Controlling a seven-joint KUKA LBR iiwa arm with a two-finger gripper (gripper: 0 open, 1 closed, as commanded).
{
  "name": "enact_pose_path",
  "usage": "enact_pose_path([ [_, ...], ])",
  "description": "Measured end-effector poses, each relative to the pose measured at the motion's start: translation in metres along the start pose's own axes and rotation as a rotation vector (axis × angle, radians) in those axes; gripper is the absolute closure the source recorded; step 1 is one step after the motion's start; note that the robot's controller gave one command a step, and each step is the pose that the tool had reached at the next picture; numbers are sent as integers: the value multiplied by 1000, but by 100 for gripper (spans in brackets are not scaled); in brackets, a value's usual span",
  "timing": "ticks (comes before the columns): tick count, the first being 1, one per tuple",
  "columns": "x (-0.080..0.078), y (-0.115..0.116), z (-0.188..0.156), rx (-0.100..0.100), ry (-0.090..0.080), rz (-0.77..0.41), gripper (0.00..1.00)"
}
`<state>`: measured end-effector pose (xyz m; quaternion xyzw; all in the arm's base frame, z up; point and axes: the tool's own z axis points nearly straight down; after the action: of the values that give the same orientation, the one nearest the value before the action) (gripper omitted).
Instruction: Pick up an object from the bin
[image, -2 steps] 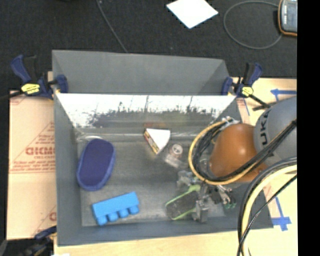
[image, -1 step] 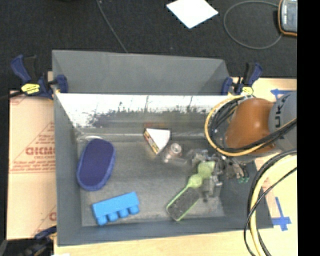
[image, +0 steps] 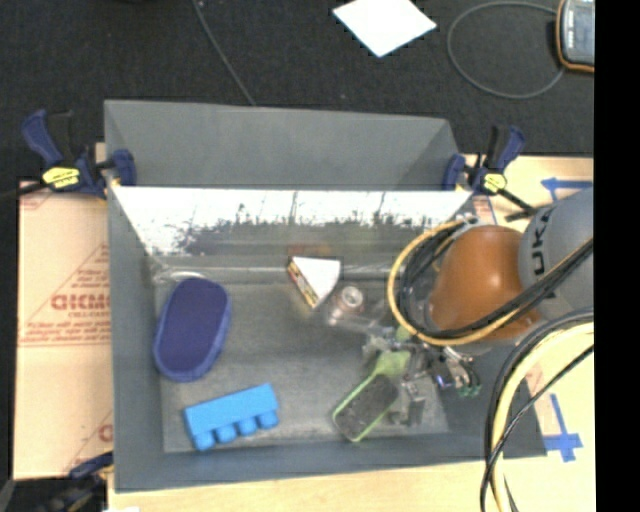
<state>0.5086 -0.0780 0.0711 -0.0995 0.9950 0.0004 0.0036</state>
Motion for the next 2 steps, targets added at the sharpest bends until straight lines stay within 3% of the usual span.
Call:
enact_pose_path([
  [1,-22,-37,-1,10,-15,31,0],
  [2,-11,-17,-1,5,-8,11,100],
])
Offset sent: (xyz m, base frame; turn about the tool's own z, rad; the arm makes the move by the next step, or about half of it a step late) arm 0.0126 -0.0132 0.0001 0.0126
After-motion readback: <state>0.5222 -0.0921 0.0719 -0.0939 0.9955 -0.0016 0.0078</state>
